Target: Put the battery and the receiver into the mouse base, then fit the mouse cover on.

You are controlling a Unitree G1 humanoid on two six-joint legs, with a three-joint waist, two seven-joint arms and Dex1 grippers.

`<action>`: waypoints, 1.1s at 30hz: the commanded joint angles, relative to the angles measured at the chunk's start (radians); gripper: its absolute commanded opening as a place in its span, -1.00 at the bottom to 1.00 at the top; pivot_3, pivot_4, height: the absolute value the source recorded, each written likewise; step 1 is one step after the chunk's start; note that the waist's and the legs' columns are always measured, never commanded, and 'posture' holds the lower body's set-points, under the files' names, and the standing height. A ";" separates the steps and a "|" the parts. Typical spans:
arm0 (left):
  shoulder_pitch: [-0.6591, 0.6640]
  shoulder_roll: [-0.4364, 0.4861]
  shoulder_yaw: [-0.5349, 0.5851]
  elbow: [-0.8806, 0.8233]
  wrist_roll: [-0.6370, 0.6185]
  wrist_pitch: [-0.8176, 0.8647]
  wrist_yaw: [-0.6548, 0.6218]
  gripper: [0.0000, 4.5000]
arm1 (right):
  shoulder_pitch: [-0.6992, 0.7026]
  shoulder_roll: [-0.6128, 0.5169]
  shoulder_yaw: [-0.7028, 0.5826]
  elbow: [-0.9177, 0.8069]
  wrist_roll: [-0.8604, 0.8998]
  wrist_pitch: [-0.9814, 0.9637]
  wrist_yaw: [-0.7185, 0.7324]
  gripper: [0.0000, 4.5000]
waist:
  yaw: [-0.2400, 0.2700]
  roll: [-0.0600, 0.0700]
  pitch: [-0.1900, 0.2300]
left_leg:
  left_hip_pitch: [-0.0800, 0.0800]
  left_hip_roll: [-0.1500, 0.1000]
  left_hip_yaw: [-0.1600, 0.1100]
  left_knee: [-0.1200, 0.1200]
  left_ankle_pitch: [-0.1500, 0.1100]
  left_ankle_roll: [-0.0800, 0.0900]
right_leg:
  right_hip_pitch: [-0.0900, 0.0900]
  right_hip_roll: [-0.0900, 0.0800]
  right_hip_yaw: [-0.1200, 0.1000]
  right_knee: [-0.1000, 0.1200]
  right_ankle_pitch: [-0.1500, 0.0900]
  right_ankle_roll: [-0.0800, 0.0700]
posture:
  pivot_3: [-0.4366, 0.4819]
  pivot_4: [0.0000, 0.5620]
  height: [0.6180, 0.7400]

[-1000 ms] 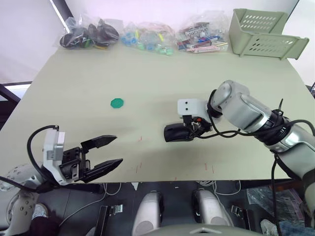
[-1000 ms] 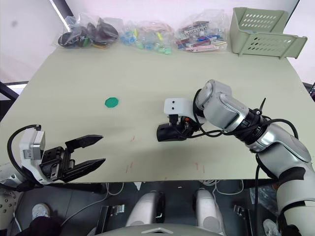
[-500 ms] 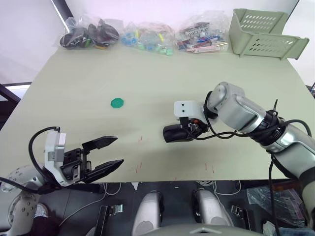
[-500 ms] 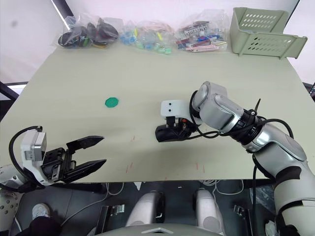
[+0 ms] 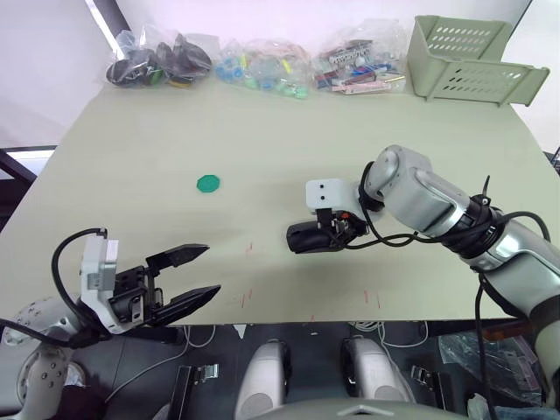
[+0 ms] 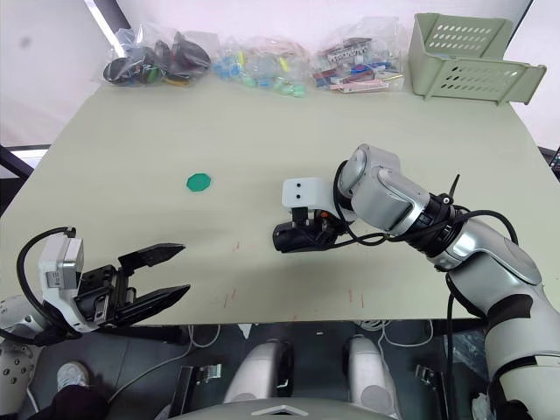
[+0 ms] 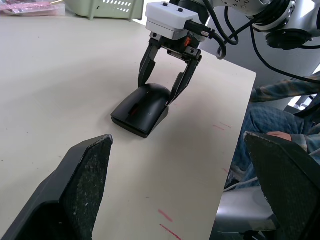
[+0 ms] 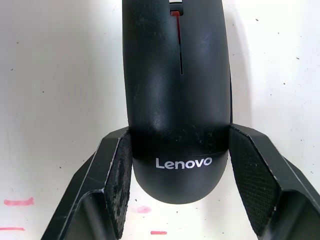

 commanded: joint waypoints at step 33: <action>0.004 -0.006 -0.002 -0.036 -0.007 -0.017 0.013 1.00 | -0.020 -0.008 0.000 0.009 -0.031 -0.055 0.017 0.15 | 0.000 0.000 0.000 | 0.000 0.000 0.000 0.000 0.000 0.000 | 0.000 0.000 0.000 0.000 0.000 0.000 | -0.05 -0.47 1.00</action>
